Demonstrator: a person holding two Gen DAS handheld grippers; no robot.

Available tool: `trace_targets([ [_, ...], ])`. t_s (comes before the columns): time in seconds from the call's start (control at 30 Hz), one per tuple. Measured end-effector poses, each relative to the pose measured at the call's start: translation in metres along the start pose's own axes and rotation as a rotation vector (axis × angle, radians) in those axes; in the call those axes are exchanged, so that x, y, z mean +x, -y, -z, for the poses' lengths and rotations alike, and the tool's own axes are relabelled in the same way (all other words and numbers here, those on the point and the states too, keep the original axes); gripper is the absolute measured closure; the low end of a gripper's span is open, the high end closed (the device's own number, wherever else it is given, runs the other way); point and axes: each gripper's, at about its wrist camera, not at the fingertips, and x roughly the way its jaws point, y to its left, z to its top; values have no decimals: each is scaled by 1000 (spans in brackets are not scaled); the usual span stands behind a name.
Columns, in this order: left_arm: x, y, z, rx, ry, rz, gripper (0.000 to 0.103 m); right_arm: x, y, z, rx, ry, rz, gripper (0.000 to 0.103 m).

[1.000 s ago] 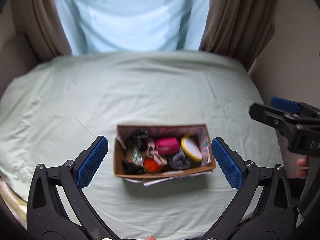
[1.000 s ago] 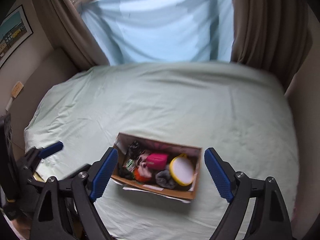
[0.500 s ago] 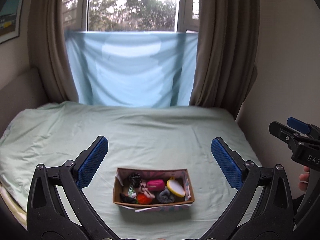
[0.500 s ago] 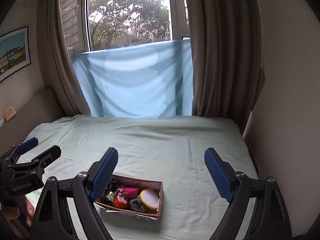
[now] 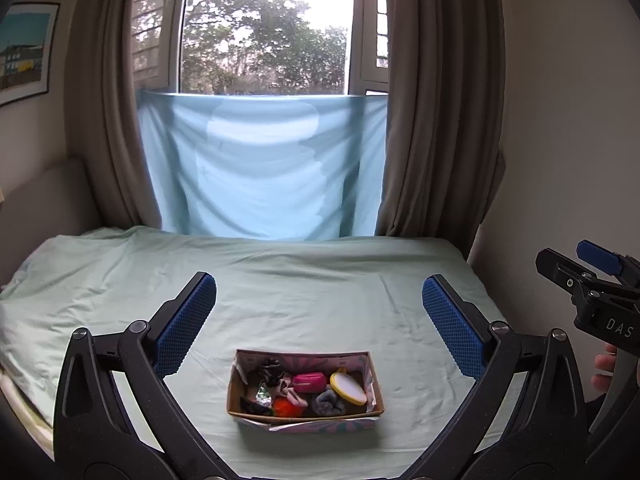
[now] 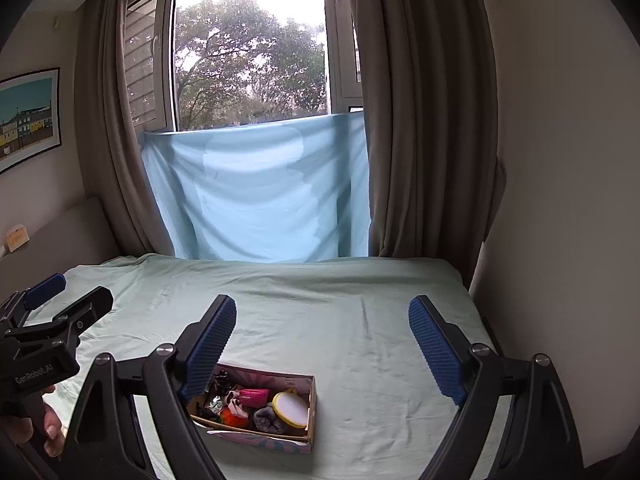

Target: Organize soft objects

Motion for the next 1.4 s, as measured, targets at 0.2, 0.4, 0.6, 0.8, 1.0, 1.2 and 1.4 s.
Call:
trace_targets([
  [0.2, -5, 1, 1, 0, 10, 0, 0, -6, 0, 3, -1, 12, 16, 17],
  [0.4, -6, -1, 1, 2, 19, 6, 0, -8, -2, 4, 4, 12, 22, 17],
  [0.6, -9, 0, 2, 7, 19, 14, 0, -11, -1, 4, 10, 20, 31, 17],
  [0.8, -12, 0, 1, 12, 24, 20, 0, -15, -2, 5, 13, 30, 40, 17],
  [1.0, -14, 1, 2, 13, 26, 20, 0, -17, -2, 5, 15, 37, 41, 17],
  [1.2, -16, 2, 1, 21, 31, 26, 0, -19, -2, 5, 18, 42, 43, 17],
  [1.4, -16, 5, 2, 28, 34, 30, 0, -20, 0, 4, 21, 50, 44, 17],
])
